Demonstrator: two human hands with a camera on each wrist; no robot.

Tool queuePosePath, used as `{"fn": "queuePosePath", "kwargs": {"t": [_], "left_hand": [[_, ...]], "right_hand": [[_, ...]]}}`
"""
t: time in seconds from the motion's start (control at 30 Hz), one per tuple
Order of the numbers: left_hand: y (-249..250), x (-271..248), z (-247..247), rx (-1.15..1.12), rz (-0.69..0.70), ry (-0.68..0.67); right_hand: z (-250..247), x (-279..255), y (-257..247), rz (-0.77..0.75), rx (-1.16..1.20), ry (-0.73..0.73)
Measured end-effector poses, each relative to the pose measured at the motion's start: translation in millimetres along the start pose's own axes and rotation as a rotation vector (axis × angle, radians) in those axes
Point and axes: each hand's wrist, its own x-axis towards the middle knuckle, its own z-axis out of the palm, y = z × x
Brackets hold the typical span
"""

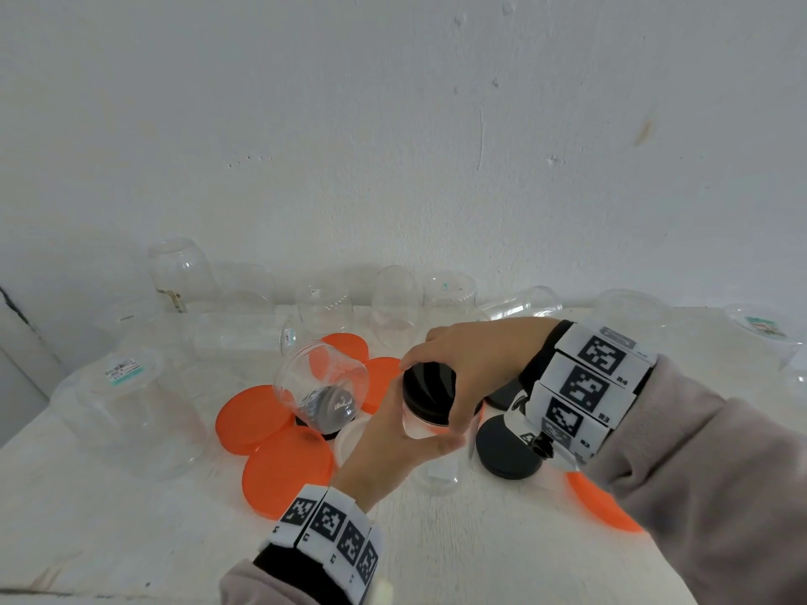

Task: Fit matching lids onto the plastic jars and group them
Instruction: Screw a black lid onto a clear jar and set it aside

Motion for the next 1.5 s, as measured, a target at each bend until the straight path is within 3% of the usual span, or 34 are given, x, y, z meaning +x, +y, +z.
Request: {"fn": "queuePosePath", "kwargs": {"t": [0.23, 0.33, 0.43, 0.53, 0.83, 1.0, 1.1, 1.37, 1.5], "left_hand": [[0.6, -1.3, 0.2, -0.017, -0.021, -0.009], [1.1, -1.5, 0.4, -0.024, -0.02, -0.004], [1.3, -0.7, 1.2, -0.018, 0.001, 0.008], [2.0, -0.1, 1.6, -0.02, 0.011, 0.005], [0.6, -2.4, 0.6, -0.03, -0.029, 0.001], [1.4, -1.4, 0.7, -0.033, -0.007, -0.001], [2.6, -0.6, 0.9, -0.034, 0.002, 0.001], [1.0, -2.2, 0.4, -0.036, -0.032, 0.004], [1.9, -1.8, 1.1, -0.037, -0.011, 0.006]], "right_hand": [[14.0, 3.7, -1.3, 0.128, 0.046, 0.137], [11.5, 1.0, -1.4, 0.118, 0.053, 0.073], [5.6, -3.2, -3.1, 0.015, 0.021, -0.021], [4.0, -3.1, -2.1, -0.043, 0.055, -0.018], [16.4, 6.8, -3.7, 0.125, 0.013, 0.13], [5.6, 0.4, -2.6, 0.024, 0.045, -0.016], [3.9, -0.5, -1.2, -0.03, 0.071, 0.001], [11.7, 4.5, -5.4, 0.121, 0.01, 0.095], [3.7, 0.9, -6.4, 0.082, 0.003, -0.015]]}}
